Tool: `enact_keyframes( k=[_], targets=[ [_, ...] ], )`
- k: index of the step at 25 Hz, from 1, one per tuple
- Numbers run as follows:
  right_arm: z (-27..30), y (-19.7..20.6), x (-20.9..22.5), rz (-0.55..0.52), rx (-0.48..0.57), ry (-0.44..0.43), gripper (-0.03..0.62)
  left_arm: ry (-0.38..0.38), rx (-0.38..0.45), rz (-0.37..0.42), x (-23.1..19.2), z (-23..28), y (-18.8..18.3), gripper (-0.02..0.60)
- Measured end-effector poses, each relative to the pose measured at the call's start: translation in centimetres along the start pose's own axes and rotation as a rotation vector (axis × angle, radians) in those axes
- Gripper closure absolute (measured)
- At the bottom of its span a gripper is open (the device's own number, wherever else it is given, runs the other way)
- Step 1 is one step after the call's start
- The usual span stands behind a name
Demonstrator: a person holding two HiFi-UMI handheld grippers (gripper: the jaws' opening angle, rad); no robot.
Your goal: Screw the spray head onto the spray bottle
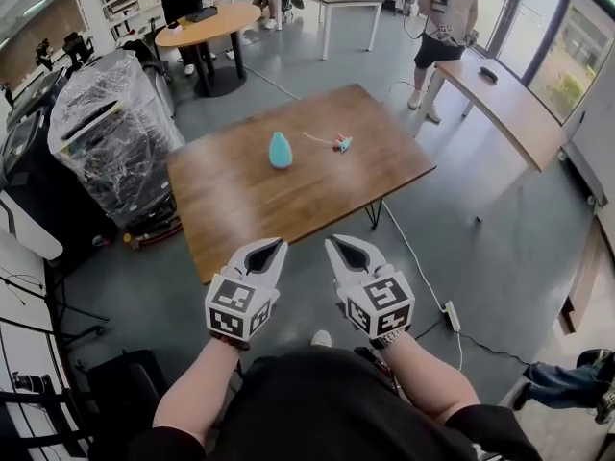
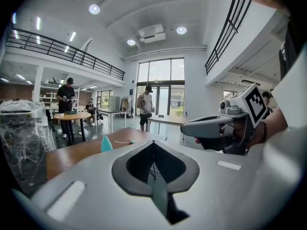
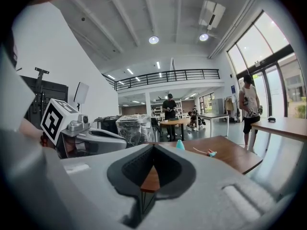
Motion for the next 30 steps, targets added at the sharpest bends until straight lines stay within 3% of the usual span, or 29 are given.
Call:
enact_keyframes(
  k=[12, 30],
  targets=[
    [1.2, -0.2, 7.4, 0.027, -0.014, 0.004, 0.602, 0.007, -0.033, -0.001, 0.7, 7.3, -1.0, 0.565],
    [9.6, -2.6, 16.3, 0.026, -0.079, 0.136, 0.603, 0.167, -0.058, 0.014, -5.5, 20.5, -2.5, 0.565]
  ],
)
Point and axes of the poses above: the fingertips, and each gripper's own axes: z forward along the fingers, x to its right, y out of its underside, the point moved 5 cm from there along -z, backward along the fingers, and after that the axes turned 15 degrees about -y, right-handed, at the moved point
